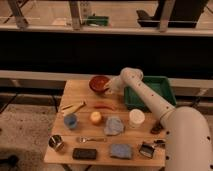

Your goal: Stack bowls into tray

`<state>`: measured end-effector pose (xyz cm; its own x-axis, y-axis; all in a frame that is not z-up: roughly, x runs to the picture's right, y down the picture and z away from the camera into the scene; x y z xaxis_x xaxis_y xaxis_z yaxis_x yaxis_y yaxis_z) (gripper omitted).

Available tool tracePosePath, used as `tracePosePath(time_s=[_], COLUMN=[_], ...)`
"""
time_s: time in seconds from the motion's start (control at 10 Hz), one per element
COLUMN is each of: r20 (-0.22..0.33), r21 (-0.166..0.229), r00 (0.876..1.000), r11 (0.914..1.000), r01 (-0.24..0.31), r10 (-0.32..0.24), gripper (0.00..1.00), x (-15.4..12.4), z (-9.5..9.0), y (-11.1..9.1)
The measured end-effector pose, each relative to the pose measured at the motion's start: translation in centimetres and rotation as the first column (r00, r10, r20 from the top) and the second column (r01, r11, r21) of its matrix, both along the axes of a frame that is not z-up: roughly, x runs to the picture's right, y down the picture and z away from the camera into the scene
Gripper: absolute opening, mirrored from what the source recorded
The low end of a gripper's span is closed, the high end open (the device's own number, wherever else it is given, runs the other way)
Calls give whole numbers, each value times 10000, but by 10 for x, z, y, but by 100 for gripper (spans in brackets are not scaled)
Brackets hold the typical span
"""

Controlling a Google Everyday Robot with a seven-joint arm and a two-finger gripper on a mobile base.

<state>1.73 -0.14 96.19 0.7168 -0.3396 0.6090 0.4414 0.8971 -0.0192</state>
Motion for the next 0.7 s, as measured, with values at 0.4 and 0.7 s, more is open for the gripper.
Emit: tracePosePath(time_s=[0.4,0.7], r20=[-88,-416], r21=[297,587], r00=[9996,9969], r11=[9992,9962], r01=[-281,-644], r10=[284,669], gripper=[0,0], x=[9,29], z=[-19,-51], y=[-16,-37])
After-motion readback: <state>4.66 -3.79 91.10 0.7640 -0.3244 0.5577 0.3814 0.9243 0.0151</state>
